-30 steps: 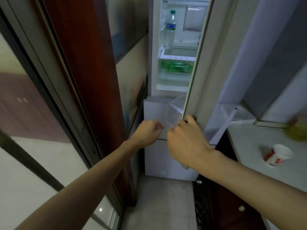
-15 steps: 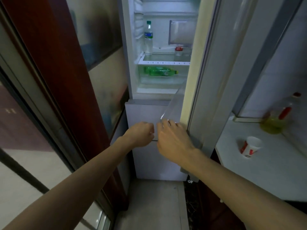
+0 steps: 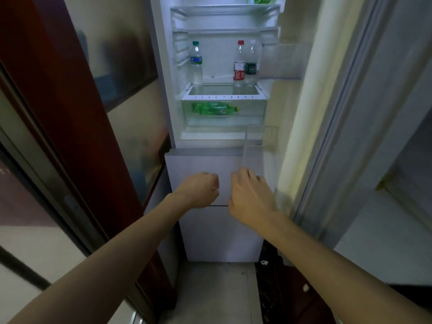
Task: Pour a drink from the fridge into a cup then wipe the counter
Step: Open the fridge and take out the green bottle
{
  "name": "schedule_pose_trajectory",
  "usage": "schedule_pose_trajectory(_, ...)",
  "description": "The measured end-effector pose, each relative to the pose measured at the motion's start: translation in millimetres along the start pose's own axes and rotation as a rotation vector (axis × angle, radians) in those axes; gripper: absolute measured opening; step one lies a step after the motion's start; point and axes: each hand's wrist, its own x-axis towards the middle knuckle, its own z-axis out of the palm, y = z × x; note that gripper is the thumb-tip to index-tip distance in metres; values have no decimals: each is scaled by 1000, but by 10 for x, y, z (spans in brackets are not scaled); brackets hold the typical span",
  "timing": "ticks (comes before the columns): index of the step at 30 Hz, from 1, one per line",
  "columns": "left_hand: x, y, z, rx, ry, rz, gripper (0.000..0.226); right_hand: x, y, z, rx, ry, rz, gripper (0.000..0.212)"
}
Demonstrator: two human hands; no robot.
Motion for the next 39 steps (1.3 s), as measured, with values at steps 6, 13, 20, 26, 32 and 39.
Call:
schedule_pose_trajectory(6,466,-115,-123,8,4,59,28,481,118,49,34,-116,88,50)
schedule_pose_trajectory(13,1122,-370,-283,15,-37,157,27,1060,277,-182,2,-221,271,17)
schedule_pose_trajectory(20,1671,-474,-663,70,-42,278,24,1627,431,-392,32,-191,393,24)
schedule_pose_trajectory(26,2164,-464,-1257,120,-42,314,27,2261,622,-638,98,-121,425,25)
schedule_pose_trajectory(32,2596,-648,-1679,176,26,240,24,2737,917,-750,154,-70,420,20)
schedule_pose_trajectory(39,3153,-821,-2030,288,78,159,28,3311,1322,-778,152,-76,375,29)
